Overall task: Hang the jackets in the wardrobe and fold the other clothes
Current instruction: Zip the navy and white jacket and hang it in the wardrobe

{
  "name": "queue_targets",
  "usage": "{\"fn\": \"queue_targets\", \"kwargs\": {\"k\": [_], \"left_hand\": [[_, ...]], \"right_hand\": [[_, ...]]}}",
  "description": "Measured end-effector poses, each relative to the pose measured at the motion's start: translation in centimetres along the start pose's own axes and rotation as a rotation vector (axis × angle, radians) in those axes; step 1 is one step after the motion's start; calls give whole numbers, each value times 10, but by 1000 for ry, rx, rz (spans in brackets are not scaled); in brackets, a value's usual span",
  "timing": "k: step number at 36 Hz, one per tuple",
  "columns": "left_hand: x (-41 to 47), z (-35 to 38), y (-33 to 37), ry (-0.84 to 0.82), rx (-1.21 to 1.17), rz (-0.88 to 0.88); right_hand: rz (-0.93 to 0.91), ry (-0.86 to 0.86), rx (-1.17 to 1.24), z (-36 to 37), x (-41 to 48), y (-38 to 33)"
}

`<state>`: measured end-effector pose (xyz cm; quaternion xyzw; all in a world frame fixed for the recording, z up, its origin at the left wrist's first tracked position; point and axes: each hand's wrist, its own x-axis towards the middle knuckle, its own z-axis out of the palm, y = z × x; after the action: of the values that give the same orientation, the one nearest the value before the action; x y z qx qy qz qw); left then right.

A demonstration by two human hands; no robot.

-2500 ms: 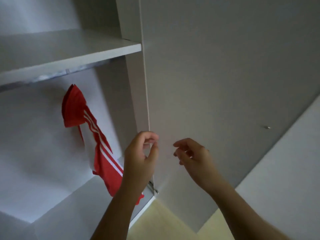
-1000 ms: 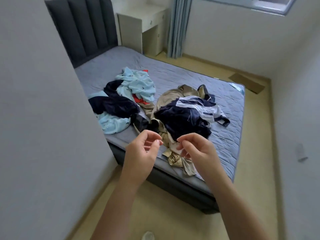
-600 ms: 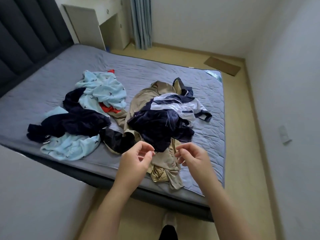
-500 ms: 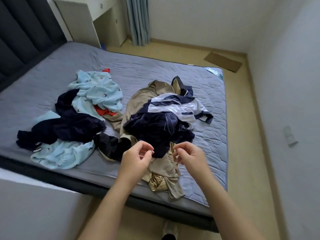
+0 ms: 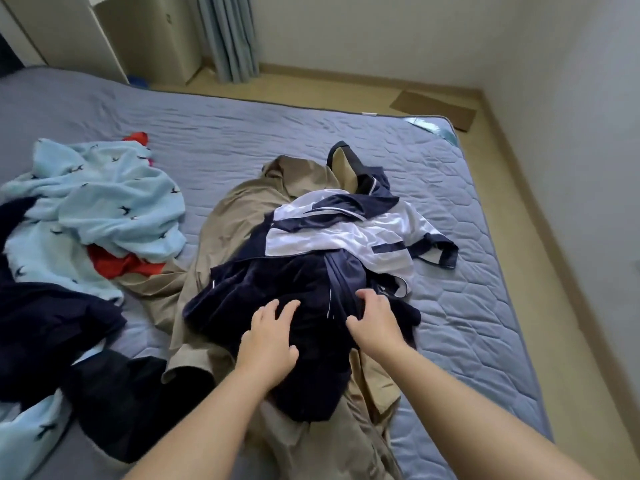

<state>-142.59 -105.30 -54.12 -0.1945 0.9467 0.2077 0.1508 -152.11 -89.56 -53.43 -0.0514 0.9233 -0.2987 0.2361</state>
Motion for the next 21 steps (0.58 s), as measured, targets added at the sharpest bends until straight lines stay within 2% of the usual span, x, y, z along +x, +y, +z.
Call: {"fn": "queue_targets", "kwargs": {"k": [4,6,9,13,19,21], "left_hand": [[49,45,-24,-200,135,-25],[63,67,-39,-305,151,-43],[75,92,-60,-376,138,-43],[87,103,-73,-410,131,-16],[99,100,-75,-386,147,4],[101,101,-75,-371,165,19]], "right_hand": [[-59,61,5,29,49,6],[-129,22,-60,39,68,13],[-216,-68,-226,58,83,28],[-165,-78,-335,78,80,49],[-54,-308,-411,71,76,60],[-112,-156,-483,61,84,49]]}}
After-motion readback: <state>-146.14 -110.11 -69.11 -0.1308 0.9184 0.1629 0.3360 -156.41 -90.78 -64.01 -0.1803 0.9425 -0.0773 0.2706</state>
